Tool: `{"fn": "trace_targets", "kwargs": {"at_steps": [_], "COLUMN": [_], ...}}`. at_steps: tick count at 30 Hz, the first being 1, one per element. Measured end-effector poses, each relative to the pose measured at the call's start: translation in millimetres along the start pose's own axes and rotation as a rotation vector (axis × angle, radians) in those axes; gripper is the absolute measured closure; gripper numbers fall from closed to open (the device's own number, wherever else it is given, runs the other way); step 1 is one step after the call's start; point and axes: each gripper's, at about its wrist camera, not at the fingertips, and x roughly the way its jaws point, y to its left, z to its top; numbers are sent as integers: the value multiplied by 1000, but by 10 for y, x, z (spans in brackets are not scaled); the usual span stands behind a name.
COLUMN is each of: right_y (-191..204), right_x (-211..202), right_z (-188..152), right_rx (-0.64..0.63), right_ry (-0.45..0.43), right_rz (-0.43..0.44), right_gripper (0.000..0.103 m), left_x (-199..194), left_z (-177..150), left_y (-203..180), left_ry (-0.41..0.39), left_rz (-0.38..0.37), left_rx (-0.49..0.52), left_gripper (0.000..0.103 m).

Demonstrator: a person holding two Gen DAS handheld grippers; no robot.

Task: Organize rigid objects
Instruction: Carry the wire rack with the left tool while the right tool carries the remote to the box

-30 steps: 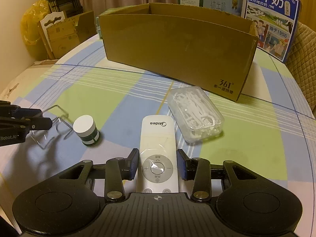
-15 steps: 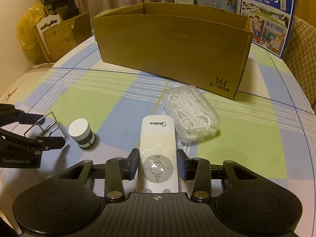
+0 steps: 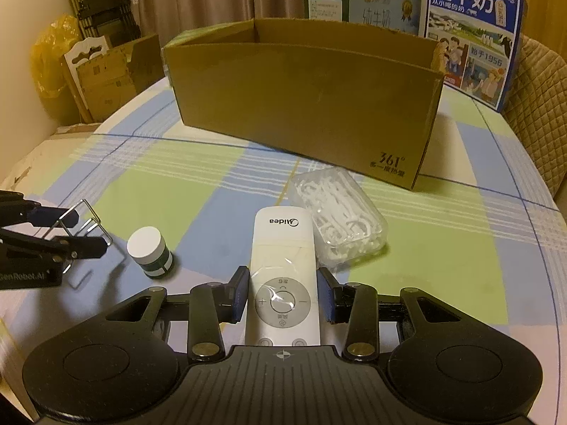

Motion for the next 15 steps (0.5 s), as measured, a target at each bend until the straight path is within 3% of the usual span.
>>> {"fn": "trace_targets", "kwargs": {"at_steps": [9,15], "right_y": [20,-31], "right_x": [-152,-361], "right_z": [142,509], "right_rx": [11,27], "right_ry": [-32,-84], "right_rz": [2,12], "right_gripper": [66,66], "left_x": [-170,-283], "left_z": [270,677], "left_y": [1,9], "left_ry": [-54,-104], "left_rz": [-11,-36], "left_rx": [-43,-37], "left_gripper": [55,55]}}
